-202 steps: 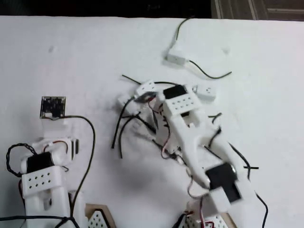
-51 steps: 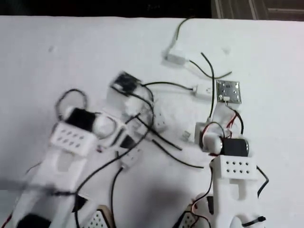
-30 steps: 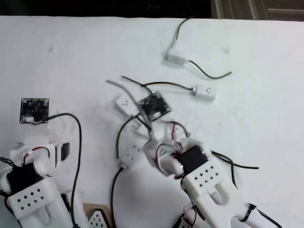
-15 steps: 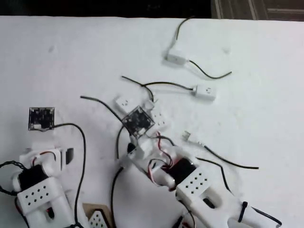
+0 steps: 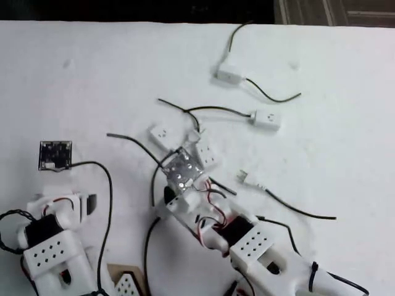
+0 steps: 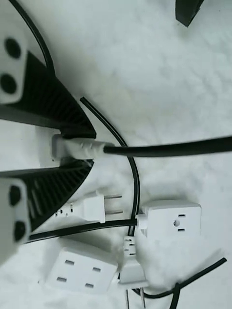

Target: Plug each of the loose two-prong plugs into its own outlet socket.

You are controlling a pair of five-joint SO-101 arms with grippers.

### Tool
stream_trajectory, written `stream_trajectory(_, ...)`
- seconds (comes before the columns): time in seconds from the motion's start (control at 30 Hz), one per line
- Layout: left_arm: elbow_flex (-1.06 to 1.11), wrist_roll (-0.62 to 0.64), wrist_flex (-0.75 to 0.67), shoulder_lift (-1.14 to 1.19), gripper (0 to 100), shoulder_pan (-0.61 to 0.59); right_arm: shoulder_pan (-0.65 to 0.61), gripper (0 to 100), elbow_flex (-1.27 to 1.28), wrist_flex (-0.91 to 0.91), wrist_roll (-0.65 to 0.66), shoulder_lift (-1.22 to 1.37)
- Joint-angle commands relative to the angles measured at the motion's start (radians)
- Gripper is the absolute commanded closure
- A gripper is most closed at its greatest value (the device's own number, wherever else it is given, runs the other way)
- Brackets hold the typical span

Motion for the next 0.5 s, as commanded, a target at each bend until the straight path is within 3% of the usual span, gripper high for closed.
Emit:
stream_trajectory(0.0, 0.0, -0.003, -0.014, -0.018, 70, -0.005, 0.001, 98.1, 0.011, -0.048, 0.063, -0.016)
stream_trajectory(0.47, 0.002, -0.003, -0.011, -0.018, 70, -0.005, 0.025, 98.1, 0.091, -0.166, 0.129, -0.022)
